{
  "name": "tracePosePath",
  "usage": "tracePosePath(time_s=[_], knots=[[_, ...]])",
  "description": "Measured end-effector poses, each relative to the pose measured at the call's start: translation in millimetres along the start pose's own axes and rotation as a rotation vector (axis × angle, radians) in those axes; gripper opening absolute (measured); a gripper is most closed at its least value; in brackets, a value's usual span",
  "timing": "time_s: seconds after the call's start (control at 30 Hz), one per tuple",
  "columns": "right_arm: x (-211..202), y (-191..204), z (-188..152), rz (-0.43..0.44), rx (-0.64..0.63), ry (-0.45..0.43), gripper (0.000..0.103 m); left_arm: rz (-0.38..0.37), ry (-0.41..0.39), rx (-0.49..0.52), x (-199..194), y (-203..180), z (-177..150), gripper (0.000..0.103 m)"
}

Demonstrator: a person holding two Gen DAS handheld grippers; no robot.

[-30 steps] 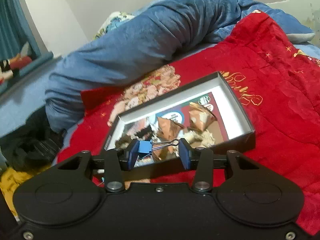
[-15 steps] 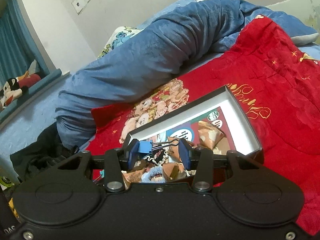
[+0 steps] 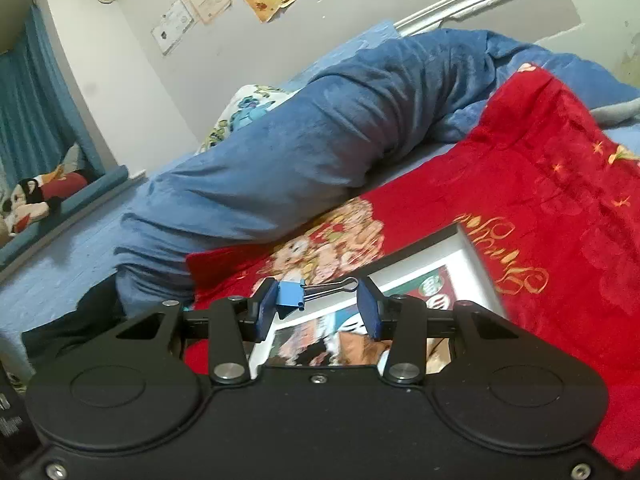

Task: Organize objects
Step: 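Lift the blue binder clip and carry it over the black box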

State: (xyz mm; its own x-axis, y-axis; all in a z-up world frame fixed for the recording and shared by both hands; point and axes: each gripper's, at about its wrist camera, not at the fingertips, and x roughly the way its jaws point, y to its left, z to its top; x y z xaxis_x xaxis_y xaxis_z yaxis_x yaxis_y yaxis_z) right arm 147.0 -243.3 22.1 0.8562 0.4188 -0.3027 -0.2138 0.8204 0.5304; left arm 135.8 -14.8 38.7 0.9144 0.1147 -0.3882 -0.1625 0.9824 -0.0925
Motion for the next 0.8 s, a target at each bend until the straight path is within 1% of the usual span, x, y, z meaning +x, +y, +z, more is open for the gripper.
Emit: tracePosePath(time_s=[0.2, 0.3, 0.4, 0.47, 0.53, 0.6, 0.7, 0.8], knots=[[19, -9, 6, -0.017, 0.006, 0.001, 0.042, -0.015, -0.007, 0.008, 21, -8, 6, 0.051], [32, -15, 11, -0.020, 0.024, 0.000, 0.042, -0.007, 0.001, 0.006, 35, -8, 10, 0.051], [47, -23, 17, -0.019, 0.035, 0.013, 0.042, -0.018, 0.044, 0.011, 54, -8, 13, 0.051], [60, -30, 20, -0.013, 0.054, 0.040, 0.042, -0.023, 0.073, 0.030, 66, -9, 13, 0.051], [75, -37, 21, -0.019, 0.078, 0.057, 0.042, -0.023, 0.100, 0.057, 79, -11, 10, 0.051], [92, -42, 20, -0.025, 0.086, 0.085, 0.042, -0.022, 0.110, 0.073, 90, -11, 3, 0.051], [115, -42, 14, -0.063, 0.062, 0.127, 0.042, -0.032, 0.156, 0.084, 108, -11, -5, 0.051], [136, -38, 2, -0.147, 0.019, 0.176, 0.042, -0.048, 0.213, 0.105, 125, -14, -11, 0.051]])
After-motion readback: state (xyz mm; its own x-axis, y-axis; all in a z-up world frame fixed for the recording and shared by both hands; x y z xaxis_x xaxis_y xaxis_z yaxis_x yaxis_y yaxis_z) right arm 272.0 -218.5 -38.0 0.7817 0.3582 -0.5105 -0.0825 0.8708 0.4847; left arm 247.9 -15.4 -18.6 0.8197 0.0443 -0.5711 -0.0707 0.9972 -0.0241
